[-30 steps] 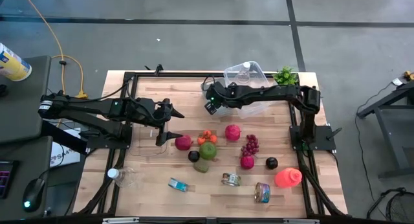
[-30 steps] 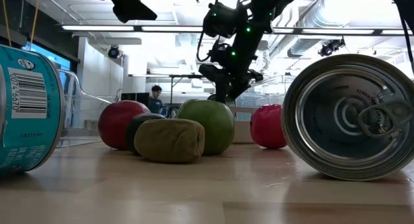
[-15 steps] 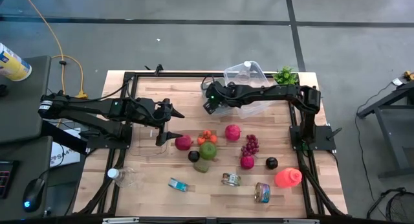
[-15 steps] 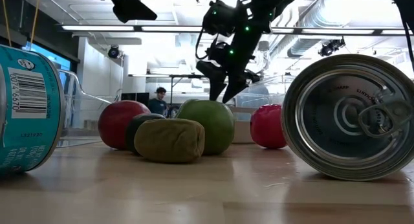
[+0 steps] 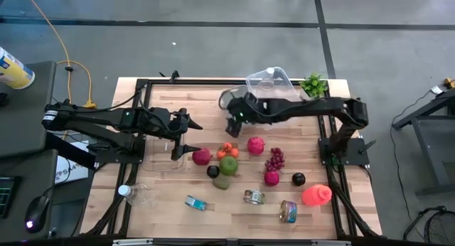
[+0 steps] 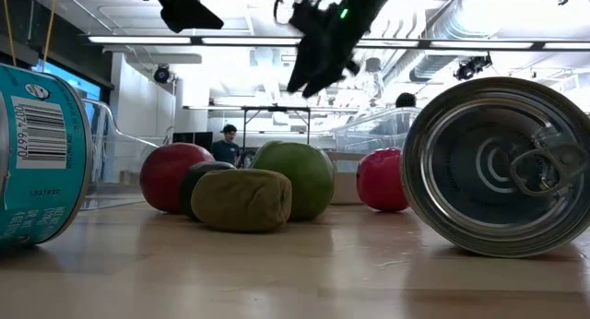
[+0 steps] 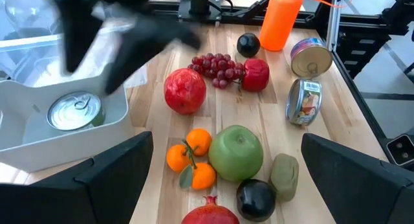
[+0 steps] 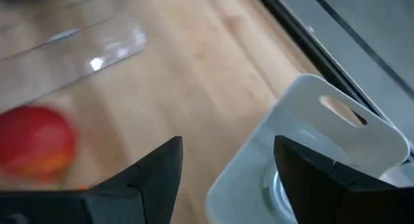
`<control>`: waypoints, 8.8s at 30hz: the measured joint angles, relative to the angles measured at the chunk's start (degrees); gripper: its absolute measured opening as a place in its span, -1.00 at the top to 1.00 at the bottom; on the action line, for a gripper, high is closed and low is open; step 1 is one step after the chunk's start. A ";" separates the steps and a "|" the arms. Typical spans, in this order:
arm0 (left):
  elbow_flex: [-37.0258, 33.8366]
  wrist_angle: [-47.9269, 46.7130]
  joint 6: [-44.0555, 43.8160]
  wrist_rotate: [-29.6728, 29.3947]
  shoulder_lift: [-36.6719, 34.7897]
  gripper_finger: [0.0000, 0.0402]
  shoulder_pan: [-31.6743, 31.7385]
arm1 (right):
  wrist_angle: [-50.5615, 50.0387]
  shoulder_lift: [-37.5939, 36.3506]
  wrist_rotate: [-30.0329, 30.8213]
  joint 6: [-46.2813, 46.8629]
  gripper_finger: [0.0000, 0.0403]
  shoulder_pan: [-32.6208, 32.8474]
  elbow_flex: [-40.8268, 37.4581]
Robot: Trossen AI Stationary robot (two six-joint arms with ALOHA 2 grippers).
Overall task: Pick & Place Food Item
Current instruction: Put the red grapes into the left transparent bin
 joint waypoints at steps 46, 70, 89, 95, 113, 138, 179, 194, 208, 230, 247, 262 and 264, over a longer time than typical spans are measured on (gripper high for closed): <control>0.00 -0.16 -1.29 0.73 0.00 -0.92 0.00 | -30.13 -4.19 7.51 12.51 -0.15 23.12 -3.43; 0.00 -0.20 -1.24 0.90 -0.02 -0.92 0.00 | -34.80 -4.15 13.36 19.74 -0.87 23.09 -3.43; -0.09 0.45 -2.38 0.86 5.15 -0.92 0.00 | -45.21 -4.10 6.11 48.78 -0.87 36.77 -11.44; -0.11 4.73 -0.41 0.71 5.38 -0.92 0.04 | -37.34 -4.10 5.08 46.33 -0.87 34.92 -18.54; -0.11 6.29 -1.24 1.10 5.38 -0.92 -0.26 | -26.27 -4.10 2.99 38.05 -0.32 25.69 -24.94; -0.04 10.82 1.42 0.63 5.47 -0.92 -0.26 | -33.93 -4.19 14.46 40.00 0.98 31.59 -18.61; -0.11 27.51 30.52 -15.45 22.61 -0.92 -9.42 | 12.75 -4.19 37.48 -3.33 0.99 35.52 -8.98; -0.11 32.19 30.49 -15.23 23.57 -0.92 -12.02 | 18.87 -4.19 32.23 -9.40 0.99 34.48 -8.98; -0.11 32.26 30.01 -15.23 23.57 -0.30 -13.39 | 19.15 -4.19 30.08 -9.51 0.99 33.97 -8.98; -0.13 31.11 29.20 -15.95 23.55 0.98 -16.15 | 19.15 -4.19 29.89 -9.51 0.91 33.97 -8.98; -0.13 30.99 29.12 -16.11 23.55 0.99 -16.15 | 18.76 -4.19 30.56 -10.00 -0.32 35.33 -9.01; -0.13 29.68 28.50 -30.76 22.95 1.00 -19.34 | 18.67 -4.19 41.72 -11.27 -0.45 44.32 -9.01; -0.13 29.49 28.44 -35.08 21.80 1.00 -21.01 | 18.69 -4.19 42.48 -10.96 -0.45 45.47 -9.01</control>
